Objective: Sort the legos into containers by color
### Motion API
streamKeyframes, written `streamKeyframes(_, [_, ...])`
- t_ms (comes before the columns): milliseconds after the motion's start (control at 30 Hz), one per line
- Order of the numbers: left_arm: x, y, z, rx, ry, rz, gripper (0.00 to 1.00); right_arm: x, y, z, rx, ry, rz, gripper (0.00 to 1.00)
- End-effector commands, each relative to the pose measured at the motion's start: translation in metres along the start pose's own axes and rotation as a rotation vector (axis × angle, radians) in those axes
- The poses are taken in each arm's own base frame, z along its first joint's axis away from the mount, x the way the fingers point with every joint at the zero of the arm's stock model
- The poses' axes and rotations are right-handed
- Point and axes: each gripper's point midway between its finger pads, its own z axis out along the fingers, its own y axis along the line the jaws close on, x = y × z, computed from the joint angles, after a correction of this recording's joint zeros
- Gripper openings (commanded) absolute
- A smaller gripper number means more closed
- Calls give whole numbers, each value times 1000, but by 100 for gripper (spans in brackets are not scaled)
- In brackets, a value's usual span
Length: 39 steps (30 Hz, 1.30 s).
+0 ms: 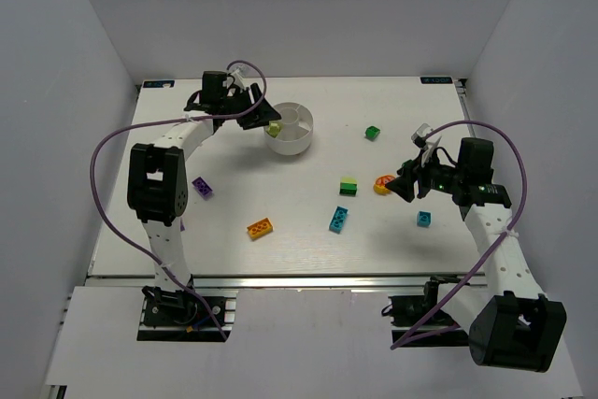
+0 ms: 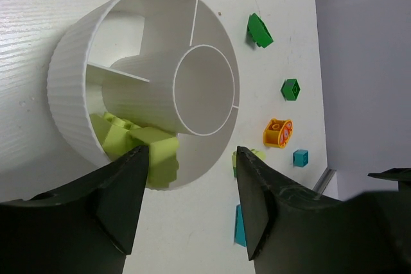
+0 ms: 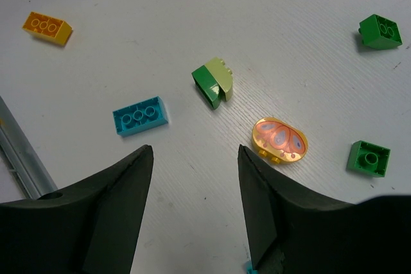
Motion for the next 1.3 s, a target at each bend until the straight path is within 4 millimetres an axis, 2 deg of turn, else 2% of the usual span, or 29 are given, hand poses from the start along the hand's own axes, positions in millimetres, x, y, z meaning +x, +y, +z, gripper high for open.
streamKeyframes(0, [-16,-20,-5,34,-27,47,67,-8,0,0,-7,-16,-27,61])
streamKeyframes(200, [-29,-28,-12,16,-50,75,67,-8,-1,0,-7,-16,-27,61])
streamKeyframes(300, [-47,-27,-28,-31,-99,103,67,-7,0,0,-10,-14,-25,61])
streamKeyframes(333, [-50,-28,-31,-47,-112,113,64,-7,-1,0,-8,-15,-26,61])
streamKeyframes(367, [-57,-37,-39,-51,-135,133,58,-6,0,1,-15,-13,-23,62])
streamKeyframes(433, [-62,-32,-54,-110,-162,161,33,-4,4,2,-42,-18,-38,61])
streamKeyframes(467, [-59,-32,-61,-134,-166,184,8,-3,6,3,-57,-22,-46,61])
streamKeyframes(500, [-59,-45,-78,-133,-190,207,0,-1,17,6,-113,-34,-57,62])
streamKeyframes(533, [-34,-30,-79,-162,-152,183,0,2,22,8,-149,-35,-110,62])
streamKeyframes(567, [-22,-28,-85,-165,-145,183,0,3,28,9,-187,-38,-142,62])
streamKeyframes(600, [-18,-43,-103,-144,-188,218,3,0,40,10,-252,-64,-183,63])
streamKeyframes(633, [-4,-41,-109,-145,-179,216,14,-3,52,14,-305,-76,-235,68])
streamKeyframes(667, [30,-21,-109,-171,-130,192,46,-4,54,17,-328,-97,-333,72])
streamKeyframes(700, [35,-31,-123,-157,-168,226,59,-4,57,22,-345,-100,-392,78])
streamKeyframes(733, [43,-30,-129,-167,-175,235,67,0,57,29,-359,-86,-441,80])
streamKeyframes(767, [61,-17,-132,-196,-158,228,73,2,47,39,-331,-60,-535,81])
streamKeyframes(800, [66,-21,-135,-188,-166,247,78,4,40,46,-320,-33,-561,82])
streamKeyframes(833, [66,-31,-146,-175,-197,275,79,2,36,60,-338,-3,-579,82])
streamKeyframes(900, [77,-28,-151,-194,-202,300,80,14,14,80,-309,91,-550,89])
streamKeyframes(967, [76,-29,-161,-215,-234,332,81,7,0,93,-271,123,-575,89])
streamKeyframes(1000, [76,-28,-163,-221,-243,333,81,14,-5,102,-267,149,-561,89])
streamKeyframes(1100, [71,-32,-170,-236,-269,343,82,8,-14,119,-235,175,-613,89])
streamKeyframes(1133, [72,-33,-170,-231,-268,344,82,17,-15,125,-254,205,-604,89])
streamKeyframes(1267, [71,-36,-171,-225,-272,341,82,27,-18,140,-290,264,-609,89])
